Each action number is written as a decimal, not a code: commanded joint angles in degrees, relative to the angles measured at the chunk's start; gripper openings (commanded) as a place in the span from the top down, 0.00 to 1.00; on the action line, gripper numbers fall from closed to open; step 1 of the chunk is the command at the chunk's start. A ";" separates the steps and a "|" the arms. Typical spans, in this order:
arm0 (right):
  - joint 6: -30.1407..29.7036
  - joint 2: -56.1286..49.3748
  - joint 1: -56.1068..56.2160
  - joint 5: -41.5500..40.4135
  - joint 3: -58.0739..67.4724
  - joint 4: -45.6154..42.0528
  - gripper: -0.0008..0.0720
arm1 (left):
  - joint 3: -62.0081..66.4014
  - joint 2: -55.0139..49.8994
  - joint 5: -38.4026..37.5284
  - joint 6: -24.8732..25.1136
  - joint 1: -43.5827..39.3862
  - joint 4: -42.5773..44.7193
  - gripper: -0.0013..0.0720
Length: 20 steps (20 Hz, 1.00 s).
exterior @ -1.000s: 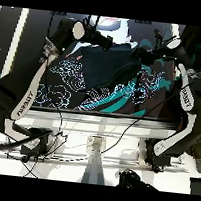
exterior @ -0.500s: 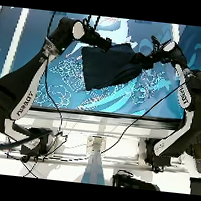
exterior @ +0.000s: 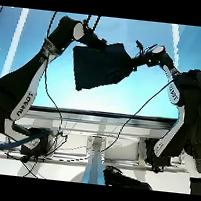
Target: Fold the clothes and pants, and hang the long-sleeved shirts on hangers.
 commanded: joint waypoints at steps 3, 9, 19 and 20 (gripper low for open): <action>-0.28 5.55 -2.25 -0.94 12.50 -0.96 0.96 | 0.02 4.35 -8.04 0.02 1.40 12.85 0.95; 17.22 23.12 -14.36 -1.05 19.43 -21.79 0.96 | 0.02 16.76 -8.02 0.00 4.66 13.05 0.95; 43.71 50.14 -45.48 11.67 19.39 -54.51 0.96 | 0.02 29.14 -8.00 0.00 6.49 13.22 0.95; 44.52 51.06 -49.35 17.07 19.39 -58.36 0.96 | 0.02 29.16 -8.00 0.00 6.49 13.22 0.95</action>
